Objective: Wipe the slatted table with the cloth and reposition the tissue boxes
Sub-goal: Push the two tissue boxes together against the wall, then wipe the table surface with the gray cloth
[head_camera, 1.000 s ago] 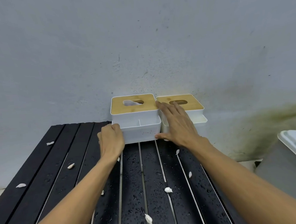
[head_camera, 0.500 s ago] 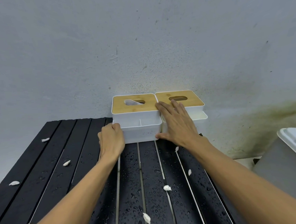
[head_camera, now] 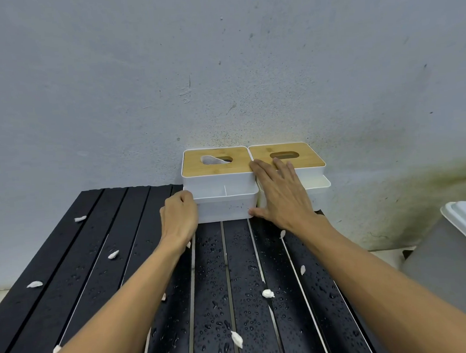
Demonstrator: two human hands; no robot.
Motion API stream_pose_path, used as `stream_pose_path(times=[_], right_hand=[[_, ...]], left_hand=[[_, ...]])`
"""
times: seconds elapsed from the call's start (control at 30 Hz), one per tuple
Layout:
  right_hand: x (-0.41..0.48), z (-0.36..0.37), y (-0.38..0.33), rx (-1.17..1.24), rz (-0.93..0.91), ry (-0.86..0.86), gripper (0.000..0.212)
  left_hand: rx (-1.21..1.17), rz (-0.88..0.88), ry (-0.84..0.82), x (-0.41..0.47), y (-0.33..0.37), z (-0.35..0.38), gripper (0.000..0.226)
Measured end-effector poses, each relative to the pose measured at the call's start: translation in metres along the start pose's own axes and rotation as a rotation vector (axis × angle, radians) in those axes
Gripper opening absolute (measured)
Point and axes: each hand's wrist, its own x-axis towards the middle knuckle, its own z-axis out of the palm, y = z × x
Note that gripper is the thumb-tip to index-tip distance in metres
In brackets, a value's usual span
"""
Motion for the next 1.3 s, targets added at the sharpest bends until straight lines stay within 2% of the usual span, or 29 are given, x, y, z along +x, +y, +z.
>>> stream_pose_path(times=[0.17, 0.23, 0.33, 0.47, 0.57, 0.63, 0.7, 0.73, 0.83, 0.93, 1.03, 1.17, 1.3], right_hand=[[-0.012, -0.011, 0.0, 0.029, 0.013, -0.031, 0.111], [-0.028, -0.021, 0.003, 0.077, 0.024, -0.002, 0.105], [-0.064, -0.04, 0.011, 0.216, 0.083, 0.06, 0.093], [-0.147, -0.073, 0.009, 0.324, 0.174, 0.092, 0.081], [-0.227, -0.085, -0.003, 0.347, 0.236, -0.012, 0.08], [-0.275, -0.086, -0.014, 0.344, 0.266, -0.113, 0.096], [-0.311, -0.086, -0.024, 0.243, 0.313, -0.272, 0.118], [-0.324, -0.086, -0.03, 0.191, 0.341, -0.355, 0.121], [-0.354, -0.094, -0.049, 0.154, 0.357, -0.479, 0.107], [-0.367, -0.094, -0.055, 0.141, 0.295, -0.499, 0.1], [-0.359, -0.09, -0.053, 0.116, 0.314, -0.47, 0.104], [-0.338, -0.078, -0.053, 0.097, 0.367, -0.46, 0.106], [-0.315, -0.069, -0.047, 0.105, 0.374, -0.453, 0.093]], left_hand=[[-0.02, 0.051, -0.033, -0.007, 0.004, -0.02, 0.036], [-0.002, 0.073, -0.036, -0.019, 0.007, -0.033, 0.035], [0.029, 0.154, -0.011, -0.035, 0.001, -0.052, 0.05], [0.054, 0.228, -0.017, -0.07, -0.005, -0.08, 0.051], [0.089, 0.292, -0.056, -0.111, -0.008, -0.098, 0.047], [0.115, 0.312, -0.084, -0.142, -0.015, -0.108, 0.046], [0.15, 0.316, -0.108, -0.172, -0.022, -0.117, 0.045], [0.179, 0.311, -0.116, -0.185, -0.028, -0.12, 0.045], [0.302, 0.315, -0.158, -0.227, -0.043, -0.127, 0.051], [0.452, 0.359, -0.21, -0.259, -0.058, -0.127, 0.062], [0.559, 0.437, -0.246, -0.272, -0.068, -0.121, 0.068], [0.57, 0.479, -0.254, -0.274, -0.071, -0.111, 0.067], [0.571, 0.502, -0.259, -0.264, -0.078, -0.1, 0.062]])
